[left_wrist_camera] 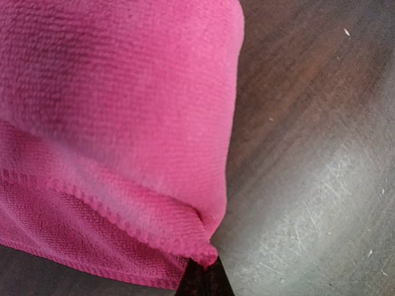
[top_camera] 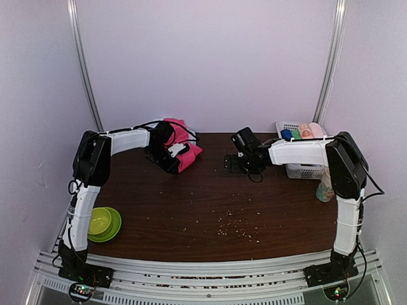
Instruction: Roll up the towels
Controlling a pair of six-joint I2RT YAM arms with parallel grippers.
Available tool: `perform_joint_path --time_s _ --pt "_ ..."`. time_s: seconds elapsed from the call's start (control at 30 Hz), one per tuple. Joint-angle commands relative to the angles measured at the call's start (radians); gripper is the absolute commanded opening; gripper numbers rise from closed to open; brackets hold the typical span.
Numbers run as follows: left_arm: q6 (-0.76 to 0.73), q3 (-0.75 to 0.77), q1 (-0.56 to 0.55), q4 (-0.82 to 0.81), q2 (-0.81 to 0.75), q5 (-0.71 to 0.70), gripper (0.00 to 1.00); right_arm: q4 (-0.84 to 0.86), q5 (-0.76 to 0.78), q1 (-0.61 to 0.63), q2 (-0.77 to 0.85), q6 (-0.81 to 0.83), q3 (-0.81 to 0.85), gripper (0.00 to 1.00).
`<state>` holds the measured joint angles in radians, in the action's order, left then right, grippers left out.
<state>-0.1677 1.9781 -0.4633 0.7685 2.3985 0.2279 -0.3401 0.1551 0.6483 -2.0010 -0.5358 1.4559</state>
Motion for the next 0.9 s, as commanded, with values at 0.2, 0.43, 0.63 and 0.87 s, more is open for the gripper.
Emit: perform_joint_path --time_s 0.2,0.43,0.63,0.87 --pt "0.060 -0.175 -0.029 -0.008 -0.131 0.109 0.00 -0.055 -0.003 -0.005 -0.062 0.025 -0.009 0.99" --pt "0.057 -0.175 -0.031 -0.009 -0.222 0.133 0.00 -0.054 -0.006 0.002 -0.040 0.066 -0.018 1.00" --pt "0.038 -0.104 -0.031 0.000 -0.356 0.179 0.00 0.067 -0.097 0.013 0.099 0.177 -0.069 1.00" --pt "0.019 0.008 -0.031 0.031 -0.466 0.265 0.00 0.088 -0.160 0.057 0.206 0.368 -0.004 1.00"
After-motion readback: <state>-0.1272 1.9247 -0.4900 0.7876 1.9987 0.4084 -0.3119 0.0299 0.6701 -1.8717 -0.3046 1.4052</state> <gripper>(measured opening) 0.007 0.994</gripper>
